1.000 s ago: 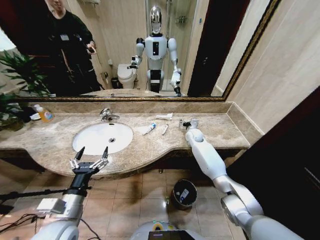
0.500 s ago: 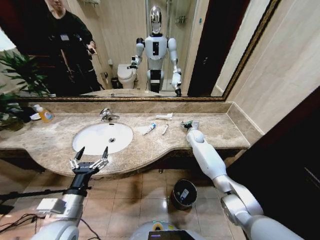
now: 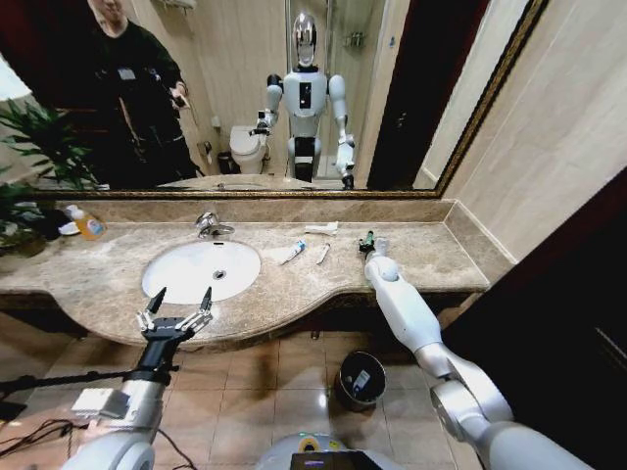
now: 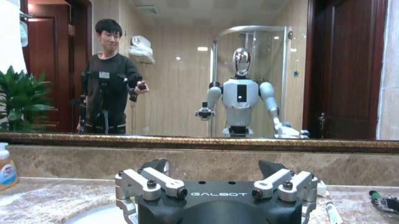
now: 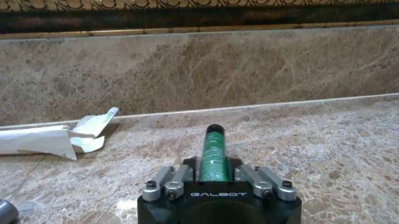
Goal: Pick up the trash from the sink and place it in the trash bin.
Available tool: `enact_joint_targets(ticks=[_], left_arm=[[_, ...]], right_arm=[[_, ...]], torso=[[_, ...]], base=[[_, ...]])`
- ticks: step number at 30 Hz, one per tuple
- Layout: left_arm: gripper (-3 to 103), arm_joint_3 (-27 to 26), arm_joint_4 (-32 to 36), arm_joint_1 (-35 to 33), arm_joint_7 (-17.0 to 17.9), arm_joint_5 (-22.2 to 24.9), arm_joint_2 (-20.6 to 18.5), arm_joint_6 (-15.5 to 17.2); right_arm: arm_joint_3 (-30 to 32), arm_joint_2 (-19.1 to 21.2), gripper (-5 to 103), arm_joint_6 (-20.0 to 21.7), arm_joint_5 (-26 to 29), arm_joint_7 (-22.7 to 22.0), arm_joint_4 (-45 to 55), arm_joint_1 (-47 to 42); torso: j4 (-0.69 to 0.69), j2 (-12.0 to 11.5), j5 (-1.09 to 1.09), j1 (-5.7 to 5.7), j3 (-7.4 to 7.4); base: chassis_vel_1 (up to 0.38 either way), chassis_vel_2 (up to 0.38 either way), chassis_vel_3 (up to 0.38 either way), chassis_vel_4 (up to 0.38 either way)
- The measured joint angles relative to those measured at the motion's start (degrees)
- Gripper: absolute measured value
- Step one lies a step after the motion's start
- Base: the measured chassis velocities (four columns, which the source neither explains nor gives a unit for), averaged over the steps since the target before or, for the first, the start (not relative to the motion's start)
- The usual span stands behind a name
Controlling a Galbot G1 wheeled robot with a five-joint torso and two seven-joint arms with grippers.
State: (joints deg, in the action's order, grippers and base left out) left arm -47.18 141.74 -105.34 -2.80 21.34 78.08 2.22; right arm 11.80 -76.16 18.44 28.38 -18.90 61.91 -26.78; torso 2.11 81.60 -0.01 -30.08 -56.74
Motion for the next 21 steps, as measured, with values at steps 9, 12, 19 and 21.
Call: enact_joint_targets(ticks=[9,12,19,21], left_arm=[[100,0.00,0.00,0.00,0.00,0.00,0.00,0.00],[100,0.00,0.00,0.00,0.00,0.00,0.00,0.00],[100,0.00,0.00,0.00,0.00,0.00,0.00,0.00],[100,0.00,0.00,0.00,0.00,0.00,0.00,0.00]], right_arm=[[-0.29,1.16,9,-1.73,-1.21,1.16,3.23,-2.29],[-0.30,2.48,9,-1.97,-1.12,1.84,6.96,-4.19],[-0.35,5.34,9,-1.39,1.03,2.87,14.89,-7.93],[0.12,7.24,9,-0.75,2.00,4.16,20.50,-11.08]], torso=[[0.00,0.00,0.02,-0.01,-0.02],[0.00,-0.01,0.02,-0.01,-0.01],[0.00,0.00,0.02,-0.01,-0.01],[0.01,0.00,0.01,-0.01,-0.01]], base=[[0.000,0.000,0.000,0.000],[0.000,0.000,0.000,0.000],[0.000,0.000,0.000,0.000],[0.000,0.000,0.000,0.000]])
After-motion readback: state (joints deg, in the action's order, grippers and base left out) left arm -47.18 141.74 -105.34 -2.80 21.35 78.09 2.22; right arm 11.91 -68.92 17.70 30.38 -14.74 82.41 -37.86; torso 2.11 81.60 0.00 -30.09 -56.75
